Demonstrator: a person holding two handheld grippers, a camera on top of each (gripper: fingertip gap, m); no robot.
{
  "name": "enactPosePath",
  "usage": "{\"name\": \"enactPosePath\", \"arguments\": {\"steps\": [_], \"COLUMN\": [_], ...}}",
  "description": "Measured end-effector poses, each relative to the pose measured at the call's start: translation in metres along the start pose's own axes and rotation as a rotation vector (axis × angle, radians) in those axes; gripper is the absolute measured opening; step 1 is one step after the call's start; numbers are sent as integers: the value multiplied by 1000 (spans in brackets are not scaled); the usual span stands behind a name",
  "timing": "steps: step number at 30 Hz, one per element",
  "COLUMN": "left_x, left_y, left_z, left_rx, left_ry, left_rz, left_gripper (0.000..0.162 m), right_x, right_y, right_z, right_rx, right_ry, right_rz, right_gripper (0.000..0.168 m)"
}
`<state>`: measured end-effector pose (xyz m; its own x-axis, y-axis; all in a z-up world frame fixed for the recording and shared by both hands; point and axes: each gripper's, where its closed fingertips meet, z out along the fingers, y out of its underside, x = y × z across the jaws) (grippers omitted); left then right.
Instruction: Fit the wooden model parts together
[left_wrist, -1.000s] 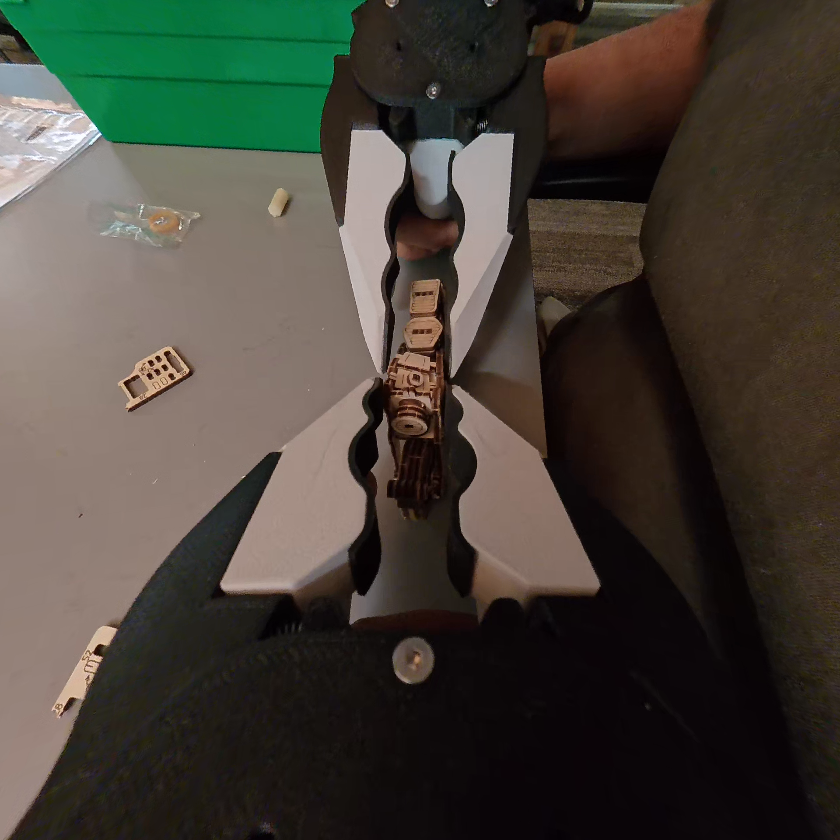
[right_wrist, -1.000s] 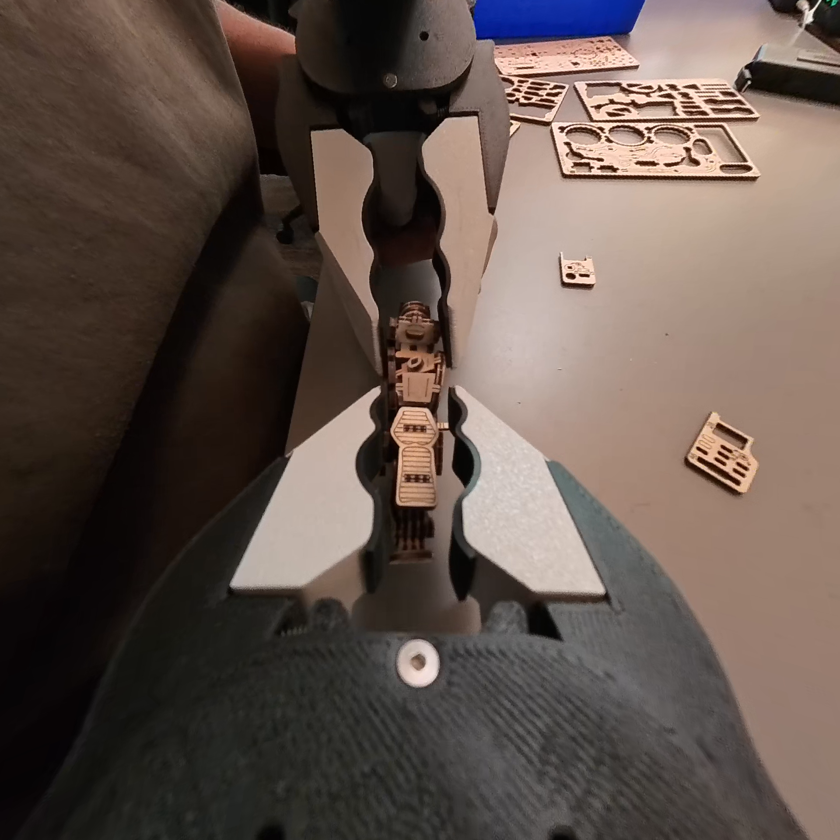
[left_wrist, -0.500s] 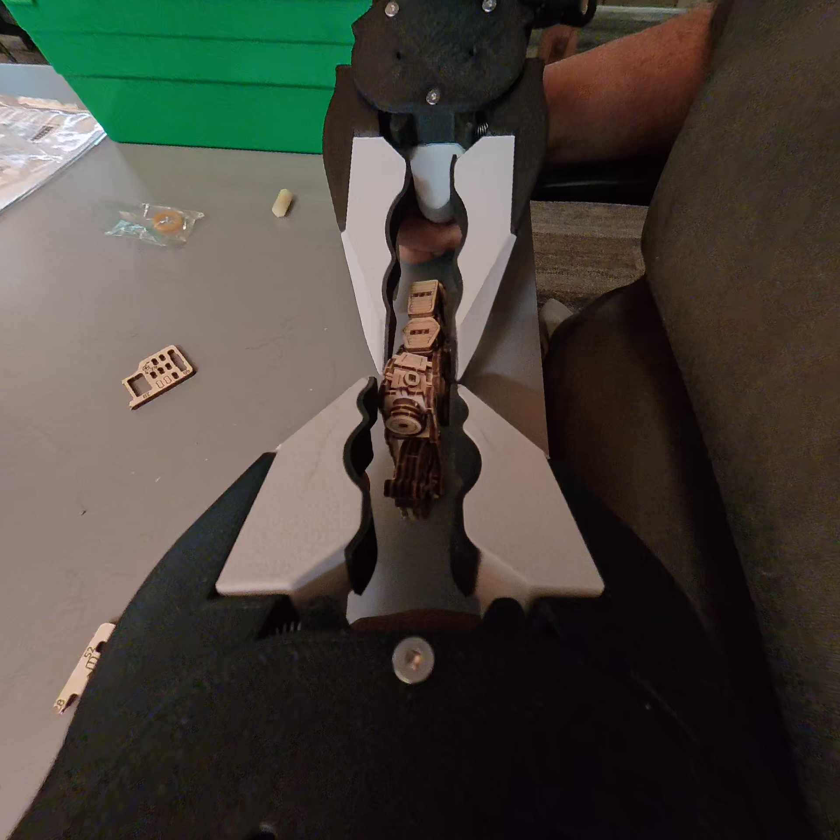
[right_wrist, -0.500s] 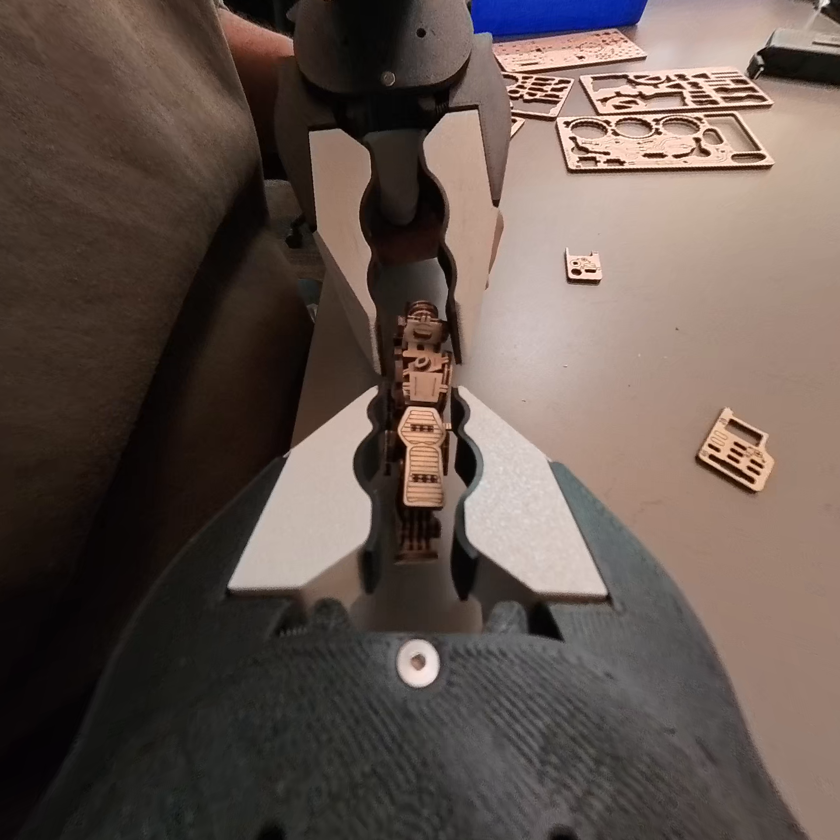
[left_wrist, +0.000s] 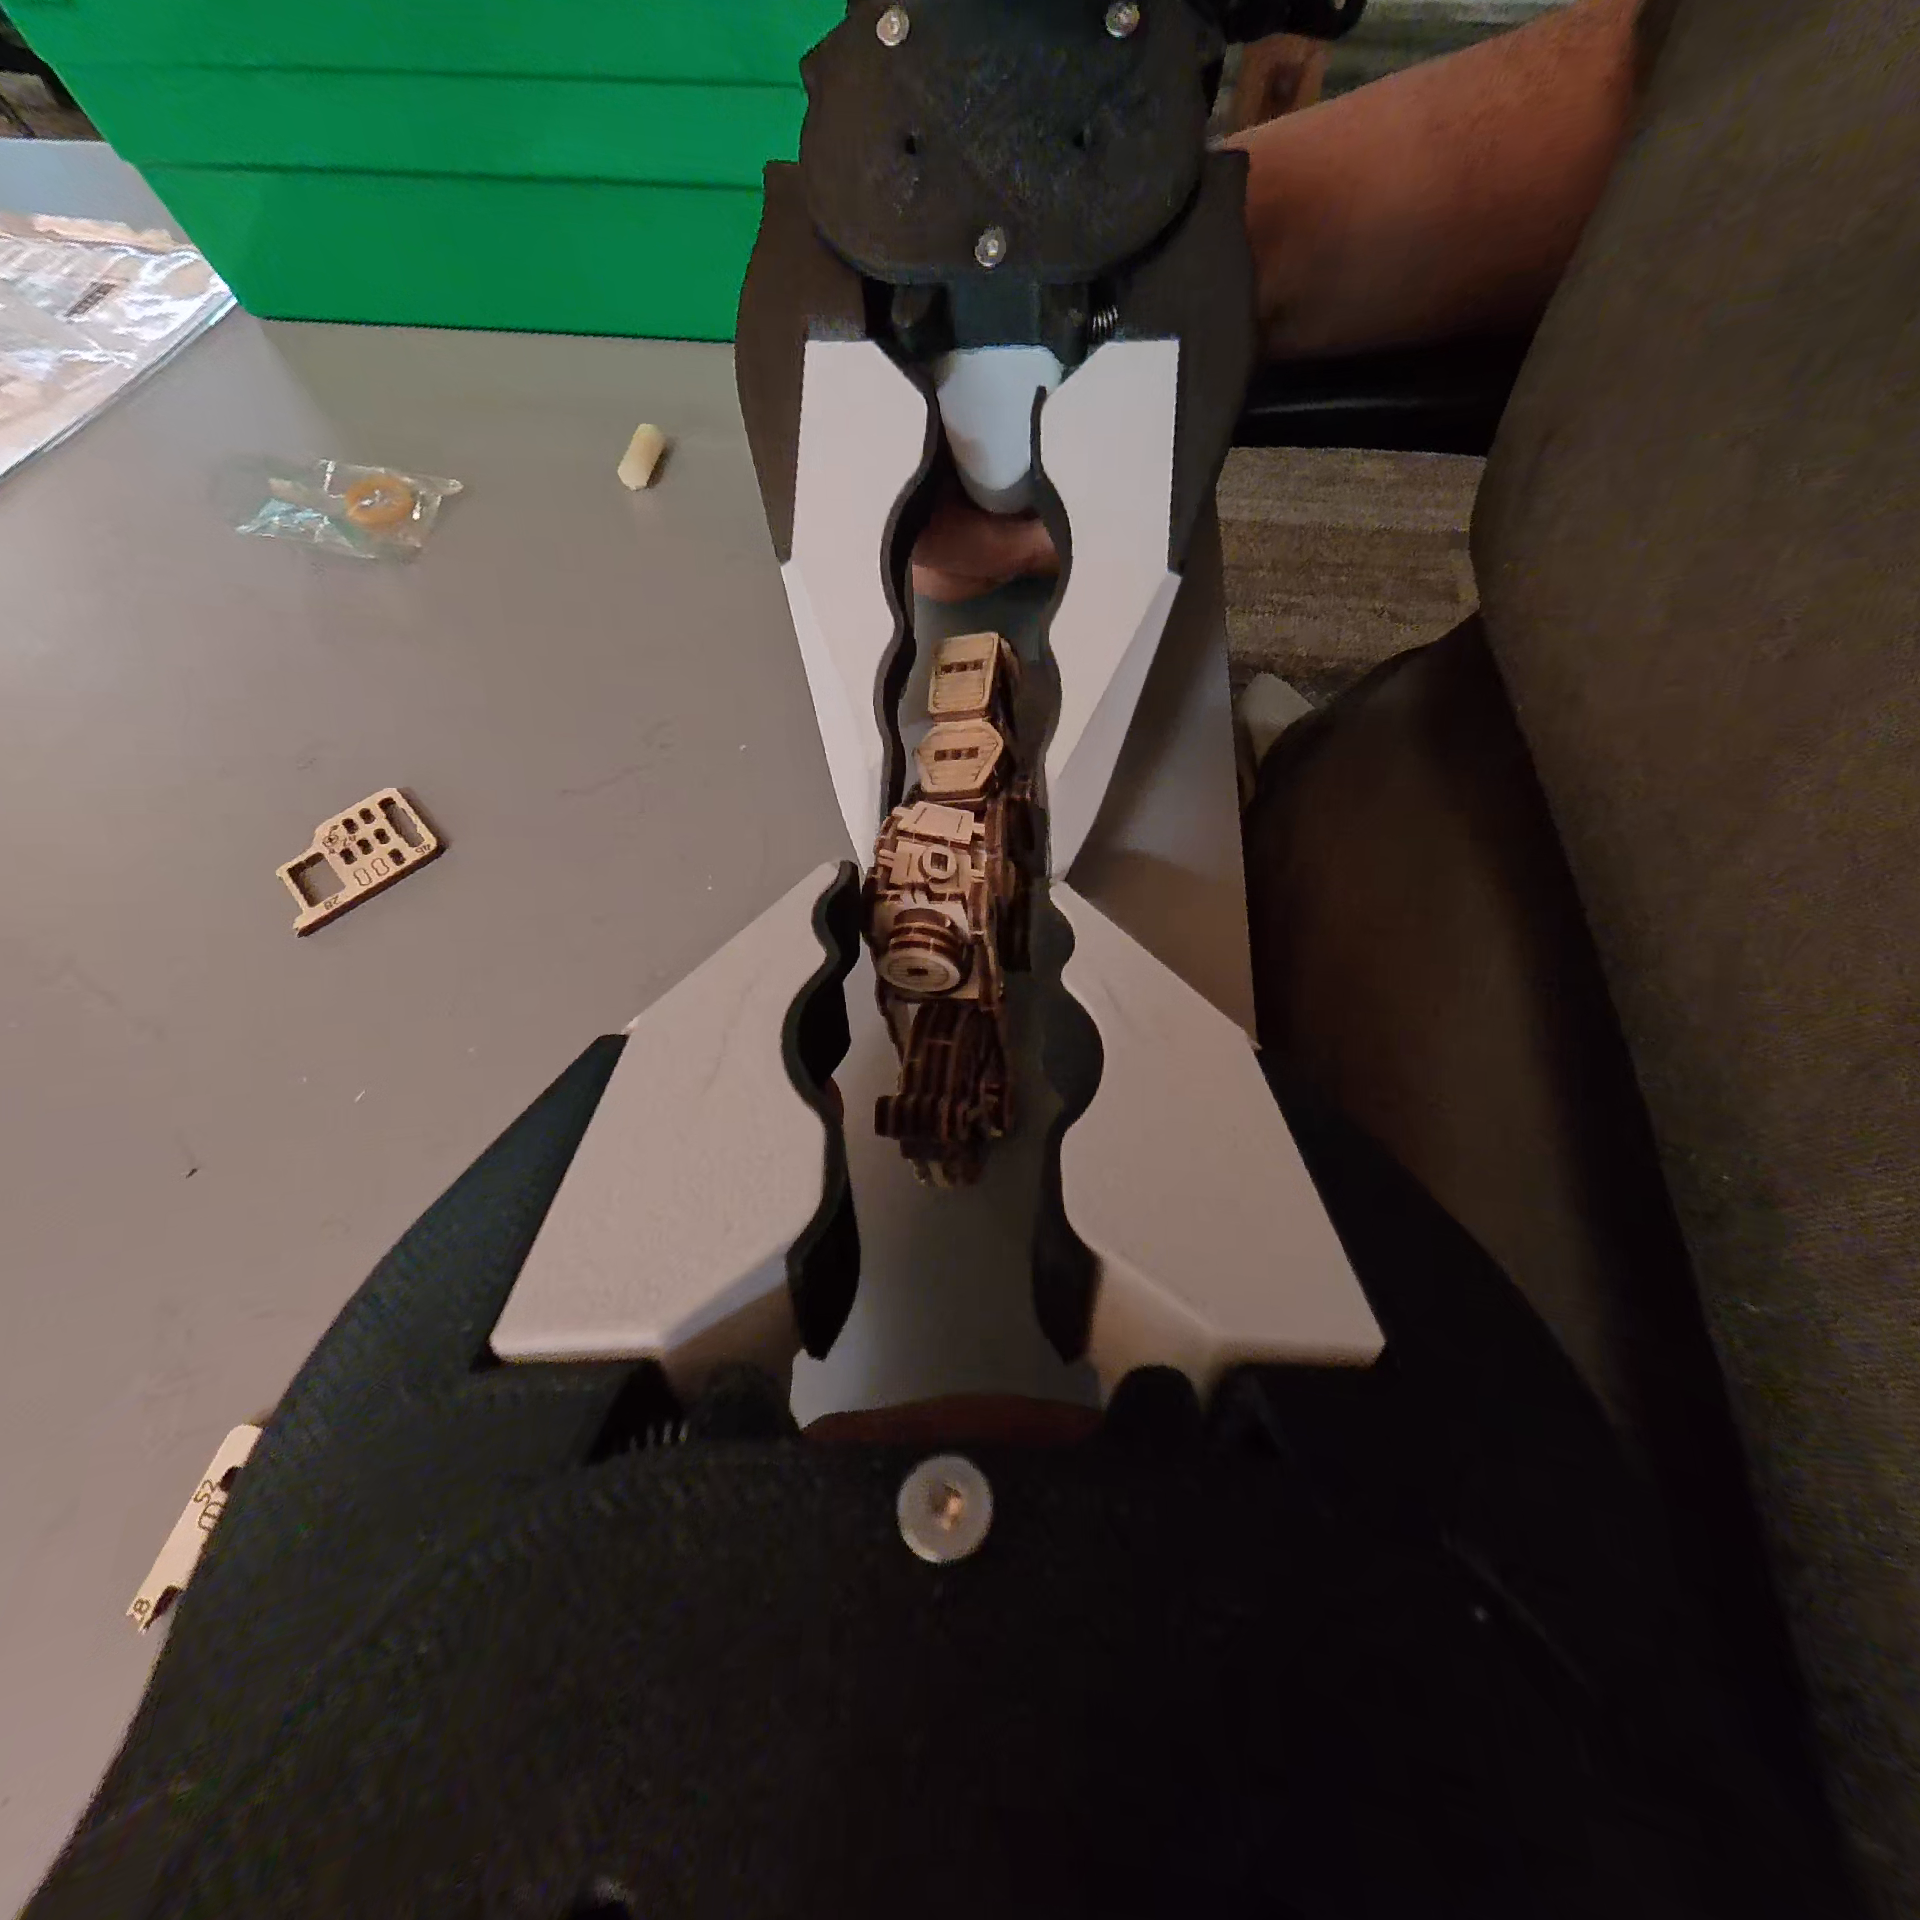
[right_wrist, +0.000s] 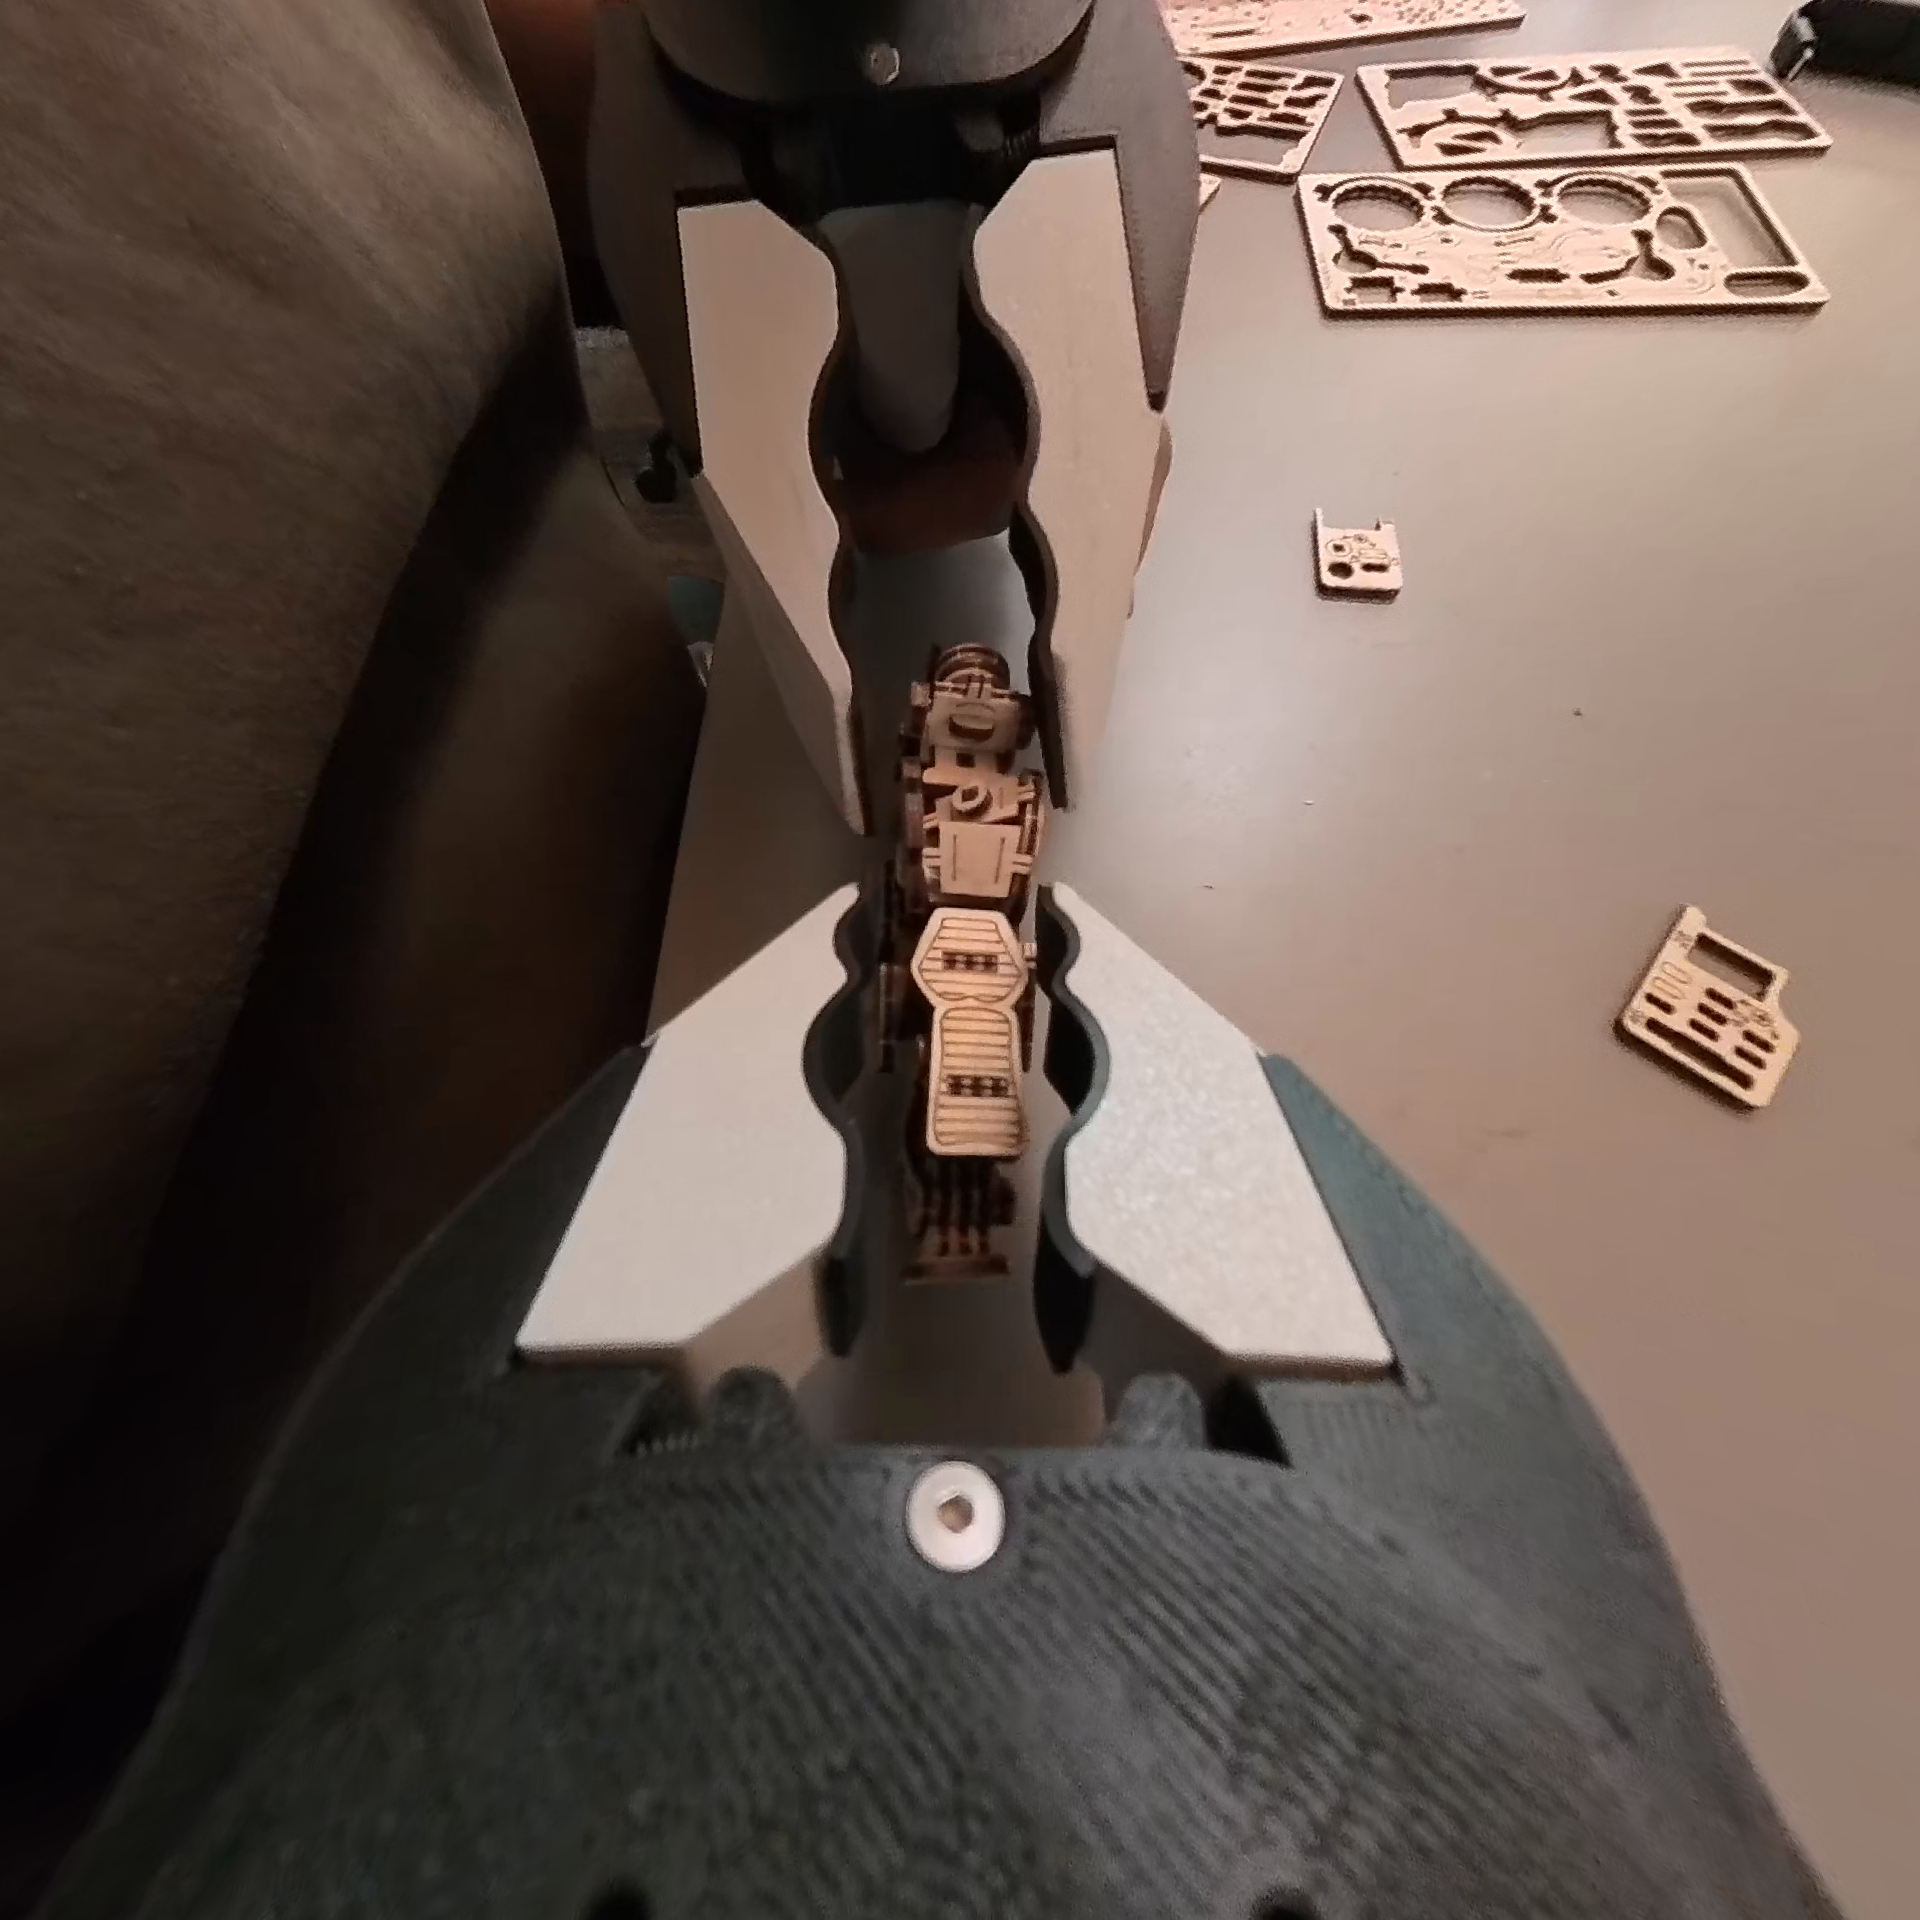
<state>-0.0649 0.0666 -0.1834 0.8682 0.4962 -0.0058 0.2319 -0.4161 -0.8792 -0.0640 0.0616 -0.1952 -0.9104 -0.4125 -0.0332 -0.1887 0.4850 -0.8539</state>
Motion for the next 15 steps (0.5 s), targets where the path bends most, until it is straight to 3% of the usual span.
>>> {"name": "enactPosePath", "arguments": {"steps": [15], "left_x": [-7], "left_y": [0], "left_z": [0], "left_rx": [1], "left_ry": [-32], "left_rz": [-30], "left_gripper": [38], "right_x": [7], "right_y": [0], "right_z": [0], "right_rx": [2], "right_ry": [32], "right_rz": [30], "right_gripper": [34]}}
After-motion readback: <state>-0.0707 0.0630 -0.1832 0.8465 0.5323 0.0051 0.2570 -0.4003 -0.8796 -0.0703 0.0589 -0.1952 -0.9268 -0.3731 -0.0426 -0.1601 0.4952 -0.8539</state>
